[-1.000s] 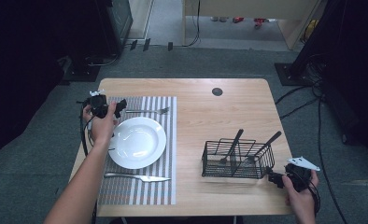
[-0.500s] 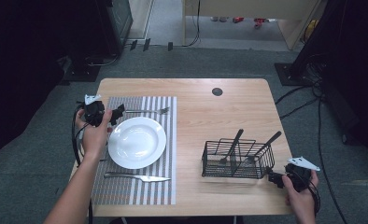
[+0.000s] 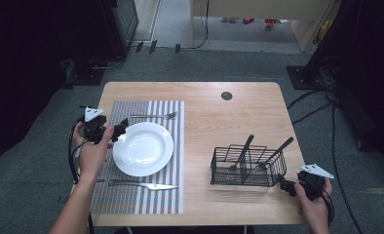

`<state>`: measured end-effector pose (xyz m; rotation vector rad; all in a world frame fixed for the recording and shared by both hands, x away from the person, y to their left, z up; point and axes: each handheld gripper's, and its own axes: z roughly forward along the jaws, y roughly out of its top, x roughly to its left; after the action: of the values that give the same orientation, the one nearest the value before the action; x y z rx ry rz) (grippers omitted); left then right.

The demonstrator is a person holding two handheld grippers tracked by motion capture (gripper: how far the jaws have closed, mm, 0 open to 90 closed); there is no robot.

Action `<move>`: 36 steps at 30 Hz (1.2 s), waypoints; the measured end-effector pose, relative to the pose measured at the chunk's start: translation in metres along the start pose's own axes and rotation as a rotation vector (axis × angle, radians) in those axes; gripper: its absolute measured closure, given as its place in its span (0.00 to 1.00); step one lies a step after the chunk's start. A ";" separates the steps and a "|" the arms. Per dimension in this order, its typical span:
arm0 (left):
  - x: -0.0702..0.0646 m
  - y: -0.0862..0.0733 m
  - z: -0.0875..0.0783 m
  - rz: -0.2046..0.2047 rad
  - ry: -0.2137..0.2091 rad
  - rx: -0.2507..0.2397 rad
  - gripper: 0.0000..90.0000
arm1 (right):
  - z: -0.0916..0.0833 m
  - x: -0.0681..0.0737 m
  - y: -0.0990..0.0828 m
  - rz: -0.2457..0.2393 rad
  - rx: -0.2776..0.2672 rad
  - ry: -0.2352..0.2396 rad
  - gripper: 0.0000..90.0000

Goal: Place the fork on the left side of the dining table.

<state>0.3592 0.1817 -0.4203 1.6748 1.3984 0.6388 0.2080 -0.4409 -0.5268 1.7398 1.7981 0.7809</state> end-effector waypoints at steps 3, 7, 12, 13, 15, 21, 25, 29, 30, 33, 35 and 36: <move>0.005 -0.011 -0.005 -0.005 0.004 0.006 0.16 | 0.000 0.000 0.000 -0.002 -0.001 0.001 0.02; 0.011 -0.027 -0.012 -0.010 0.008 0.019 0.16 | 0.000 0.000 0.000 -0.002 -0.001 0.001 0.02; 0.019 -0.047 -0.020 -0.022 0.011 0.042 0.16 | 0.000 0.000 0.000 -0.002 0.000 0.001 0.02; 0.020 -0.051 -0.021 -0.022 0.012 0.046 0.16 | 0.000 0.000 0.000 -0.002 0.000 0.001 0.02; 0.024 -0.061 -0.026 -0.018 0.013 0.057 0.16 | 0.000 0.000 0.000 -0.002 0.000 0.000 0.02; 0.029 -0.076 -0.033 -0.022 0.022 0.070 0.16 | 0.000 0.000 0.000 -0.002 0.000 0.001 0.02; 0.034 -0.085 -0.039 -0.025 0.034 0.076 0.16 | 0.000 0.000 0.000 -0.002 0.000 0.000 0.02; 0.039 -0.094 -0.044 -0.035 0.051 0.078 0.16 | 0.000 0.000 0.000 -0.002 0.000 0.000 0.02; 0.041 -0.098 -0.046 -0.035 0.059 0.085 0.16 | 0.000 0.000 0.000 -0.001 0.000 0.000 0.02; 0.043 -0.103 -0.046 -0.036 0.070 0.089 0.15 | 0.000 0.000 0.000 -0.001 0.001 0.000 0.02; 0.045 -0.109 -0.047 -0.040 0.078 0.101 0.15 | 0.000 0.000 0.000 -0.002 0.001 0.000 0.02; 0.046 -0.111 -0.047 -0.042 0.079 0.105 0.15 | 0.000 0.000 0.000 -0.002 0.001 -0.001 0.01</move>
<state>0.2738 0.2415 -0.4961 1.7128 1.5431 0.6231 0.2081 -0.4408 -0.5267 1.7388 1.7997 0.7783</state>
